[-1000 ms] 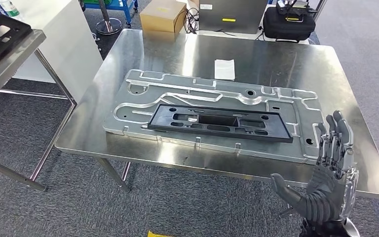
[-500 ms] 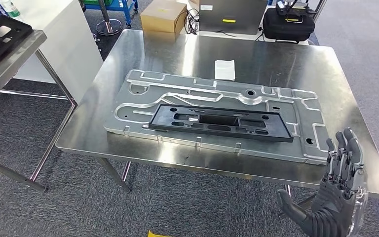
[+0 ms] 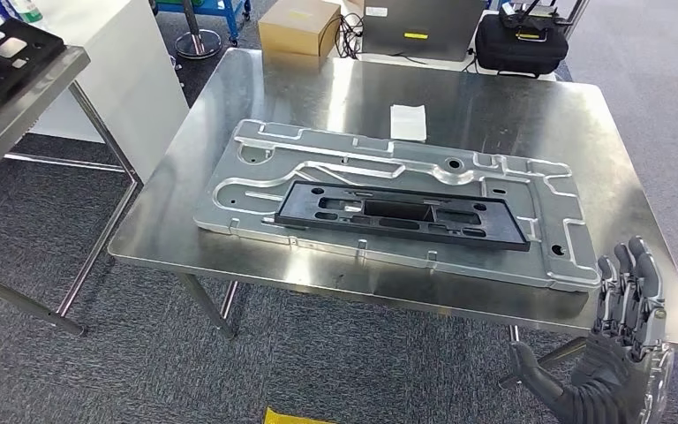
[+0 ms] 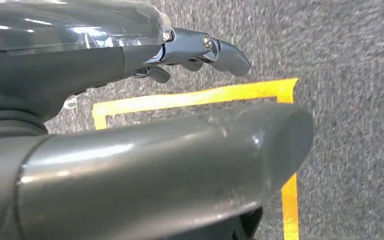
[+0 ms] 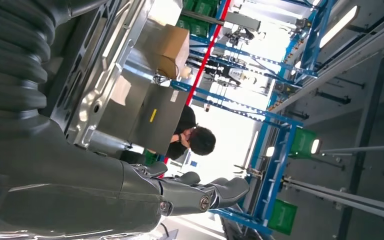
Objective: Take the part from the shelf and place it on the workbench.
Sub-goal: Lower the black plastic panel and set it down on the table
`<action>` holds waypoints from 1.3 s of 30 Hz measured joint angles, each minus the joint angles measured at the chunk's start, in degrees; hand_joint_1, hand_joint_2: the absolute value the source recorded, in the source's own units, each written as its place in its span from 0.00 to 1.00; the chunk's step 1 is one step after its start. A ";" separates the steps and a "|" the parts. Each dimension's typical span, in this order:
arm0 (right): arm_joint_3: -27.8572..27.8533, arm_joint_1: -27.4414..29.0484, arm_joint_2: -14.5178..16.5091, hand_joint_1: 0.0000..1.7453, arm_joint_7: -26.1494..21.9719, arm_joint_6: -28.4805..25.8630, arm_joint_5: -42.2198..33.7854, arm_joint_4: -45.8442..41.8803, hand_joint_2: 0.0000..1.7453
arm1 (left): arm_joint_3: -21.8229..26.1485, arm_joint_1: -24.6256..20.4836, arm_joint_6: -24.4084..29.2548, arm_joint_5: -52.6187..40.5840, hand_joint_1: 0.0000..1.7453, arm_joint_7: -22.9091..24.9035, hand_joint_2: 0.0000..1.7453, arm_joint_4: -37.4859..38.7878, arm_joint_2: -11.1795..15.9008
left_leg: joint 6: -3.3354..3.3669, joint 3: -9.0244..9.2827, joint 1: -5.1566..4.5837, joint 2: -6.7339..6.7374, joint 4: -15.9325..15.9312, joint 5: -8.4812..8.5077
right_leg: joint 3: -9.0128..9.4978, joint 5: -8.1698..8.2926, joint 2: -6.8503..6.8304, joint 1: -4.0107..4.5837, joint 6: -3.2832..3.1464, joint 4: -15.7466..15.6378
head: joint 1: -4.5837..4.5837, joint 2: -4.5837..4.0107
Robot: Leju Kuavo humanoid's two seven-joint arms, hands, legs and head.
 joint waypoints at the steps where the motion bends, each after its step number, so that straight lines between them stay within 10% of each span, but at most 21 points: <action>1: -0.56 -0.08 0.00 0.00 0.11 0.32 -0.48 0.02 1.00 | 0.00 -0.05 -0.04 0.00 0.00 0.31 0.00 0.00 0.01 | -0.33 -0.23 -0.03 -0.03 0.32 -0.02 | 1.66 1.07 -0.13 0.08 -0.17 -2.99 | -0.02 0.00; 6: -2.78 -0.12 0.07 0.00 0.37 1.79 -2.05 0.00 1.00 | -0.01 0.16 0.20 -0.39 0.00 0.58 0.00 0.03 0.03 | -2.41 -0.86 -0.11 -0.42 1.19 -0.08 | 1.78 2.10 0.14 0.57 -2.46 -5.42 | -0.10 0.00; 12: -3.63 0.20 0.75 0.00 0.24 2.75 -1.26 -0.02 1.00 | -0.02 0.91 0.87 -1.20 0.00 0.74 0.00 0.19 0.05 | -3.00 -4.97 0.05 -3.06 15.97 -10.88 | -1.75 4.89 0.74 1.03 -4.17 -5.49 | -0.44 0.00; 17: -4.31 0.38 1.13 0.00 0.62 2.76 -1.45 -0.03 1.00 | -0.03 0.75 0.86 -1.60 0.00 1.02 0.00 0.24 0.12 | -1.68 5.76 -0.36 -3.63 1.58 -5.71 | -4.15 7.29 1.42 1.34 -3.32 -5.26 | -0.41 0.00; 19: -4.61 0.45 1.16 0.00 0.73 2.79 -1.67 -0.03 1.00 | -0.05 0.67 0.85 -1.65 0.00 1.06 0.00 0.25 0.15 | -1.34 6.92 -0.73 -3.86 -1.11 -5.49 | -4.33 8.26 1.48 1.30 -2.57 -5.43 | -0.54 -0.01; 22: -5.06 0.72 1.26 0.00 0.83 2.86 -2.10 -0.04 1.00 | -0.24 0.71 0.74 -1.78 0.00 1.12 0.00 0.34 0.12 | -0.23 5.79 -0.60 -3.36 -1.52 -3.75 | -4.74 8.07 1.57 1.10 -1.56 -5.15 | -0.70 -0.01; 25: -5.75 0.98 1.30 0.00 0.86 2.87 -2.24 -0.04 1.00 | -0.39 0.65 0.70 -1.80 0.00 1.14 0.00 0.42 0.09 | 0.73 3.50 -0.57 -2.65 -1.79 -1.54 | -6.90 -0.55 1.28 0.89 -1.11 2.76 | -0.28 0.00; 27: -5.92 1.03 1.31 0.00 0.91 2.90 -2.26 -0.03 1.00 | -0.43 0.69 0.68 -1.82 0.00 1.14 0.00 0.44 0.09 | 0.75 1.72 -0.72 -2.22 -1.56 -0.33 | -7.43 -3.48 1.23 0.83 -0.85 8.74 | -0.23 0.00; 29: -6.12 1.12 1.31 0.00 0.99 3.03 -2.28 -0.03 1.00 | -0.48 0.71 0.64 -1.92 0.00 1.15 0.00 0.45 0.08 | 0.58 -0.10 -0.82 -1.90 -1.14 0.75 | -5.03 -1.40 1.12 0.82 -0.88 8.77 | -0.24 0.00; 33: -6.76 1.31 1.36 0.00 1.27 3.75 -2.55 -0.20 1.00 | -0.70 0.65 0.62 -2.29 0.00 1.24 0.00 0.46 -0.10 | -0.26 -2.66 -1.09 -1.79 -0.04 2.56 | 6.06 -0.23 0.66 1.34 -2.00 -5.40 | -0.24 0.00; 36: -7.40 1.65 1.70 0.00 1.46 4.72 -2.70 -0.36 1.00 | -0.80 0.72 0.73 -2.63 0.00 1.39 0.00 0.48 -0.20 | -1.34 -3.27 -0.96 -1.88 0.10 3.65 | 6.66 -0.25 0.52 1.56 -2.95 -8.03 | -0.16 0.00; 39: -7.68 1.77 2.37 0.00 1.68 5.59 -2.70 -0.36 1.00 | -0.81 0.84 0.84 -2.81 0.00 1.50 0.00 0.48 -0.21 | -2.23 -5.10 -0.66 -2.74 4.64 -1.61 | 4.92 1.66 0.26 1.22 -4.12 -8.35 | -0.38 0.00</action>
